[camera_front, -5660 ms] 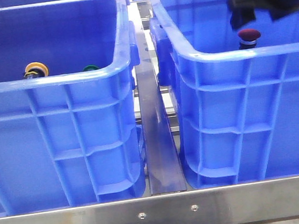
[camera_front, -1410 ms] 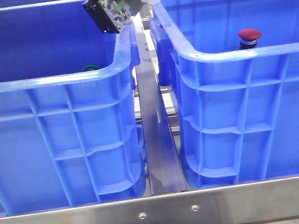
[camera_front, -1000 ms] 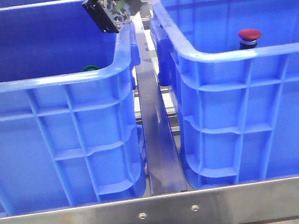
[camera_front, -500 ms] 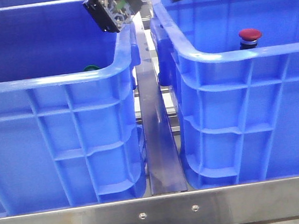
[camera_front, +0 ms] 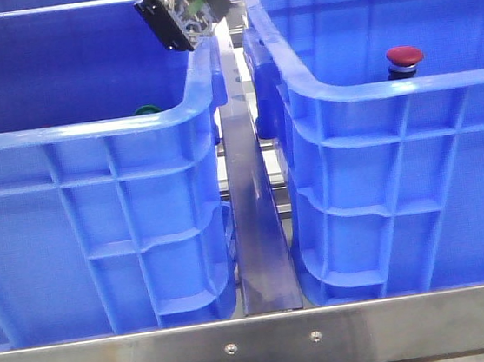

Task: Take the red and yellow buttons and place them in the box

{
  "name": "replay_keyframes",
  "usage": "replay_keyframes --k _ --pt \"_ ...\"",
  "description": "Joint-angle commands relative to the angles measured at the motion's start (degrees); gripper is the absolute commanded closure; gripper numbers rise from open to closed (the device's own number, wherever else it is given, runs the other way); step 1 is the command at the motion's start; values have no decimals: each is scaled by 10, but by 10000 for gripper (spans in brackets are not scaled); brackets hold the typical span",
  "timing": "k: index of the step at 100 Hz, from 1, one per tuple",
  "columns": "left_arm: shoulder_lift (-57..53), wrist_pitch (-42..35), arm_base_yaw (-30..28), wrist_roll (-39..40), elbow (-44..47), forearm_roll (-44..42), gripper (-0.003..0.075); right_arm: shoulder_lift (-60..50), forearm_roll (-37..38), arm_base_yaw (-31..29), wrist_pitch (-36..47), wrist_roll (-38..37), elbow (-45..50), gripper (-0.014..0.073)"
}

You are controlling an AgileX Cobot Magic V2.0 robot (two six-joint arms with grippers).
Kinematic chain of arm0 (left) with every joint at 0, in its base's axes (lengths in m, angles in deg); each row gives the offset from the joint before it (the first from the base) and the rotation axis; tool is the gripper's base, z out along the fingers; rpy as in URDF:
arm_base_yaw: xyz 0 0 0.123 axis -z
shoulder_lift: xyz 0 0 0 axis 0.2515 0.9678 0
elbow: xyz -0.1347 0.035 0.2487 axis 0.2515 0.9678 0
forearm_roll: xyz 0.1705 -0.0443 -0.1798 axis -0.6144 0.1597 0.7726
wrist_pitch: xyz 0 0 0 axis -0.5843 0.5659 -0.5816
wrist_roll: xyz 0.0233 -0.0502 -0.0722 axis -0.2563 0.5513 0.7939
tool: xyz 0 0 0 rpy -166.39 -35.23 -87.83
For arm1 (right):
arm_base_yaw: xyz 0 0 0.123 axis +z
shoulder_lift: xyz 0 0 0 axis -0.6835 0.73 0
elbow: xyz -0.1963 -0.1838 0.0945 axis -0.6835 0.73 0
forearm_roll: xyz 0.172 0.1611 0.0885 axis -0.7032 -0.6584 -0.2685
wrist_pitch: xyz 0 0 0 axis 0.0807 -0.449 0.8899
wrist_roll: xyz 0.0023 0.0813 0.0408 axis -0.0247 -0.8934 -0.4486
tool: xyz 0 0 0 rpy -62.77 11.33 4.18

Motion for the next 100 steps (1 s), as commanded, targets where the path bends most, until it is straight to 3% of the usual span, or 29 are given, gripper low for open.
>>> replay_keyframes --k 1,10,20,41,56,74,100 --pt "-25 -30 4 -5 -14 15 452 -18 -37 0 -7 9 -20 327" --pt "-25 -30 4 -5 -14 15 309 -18 -39 -1 -5 9 -20 328" --pt "-25 -28 4 -5 -14 15 236 -21 -39 -8 11 14 -20 328" --pt "-25 -23 4 -5 -14 15 238 -54 -36 -67 85 82 -20 328" --pt "-25 -21 4 -5 -14 16 238 -92 -26 -95 161 177 -7 328" --pt "-25 -16 4 -5 -14 16 238 -125 -26 -95 333 298 49 328" --pt "-25 -2 4 -5 -14 16 238 -103 -26 -95 530 390 91 328"
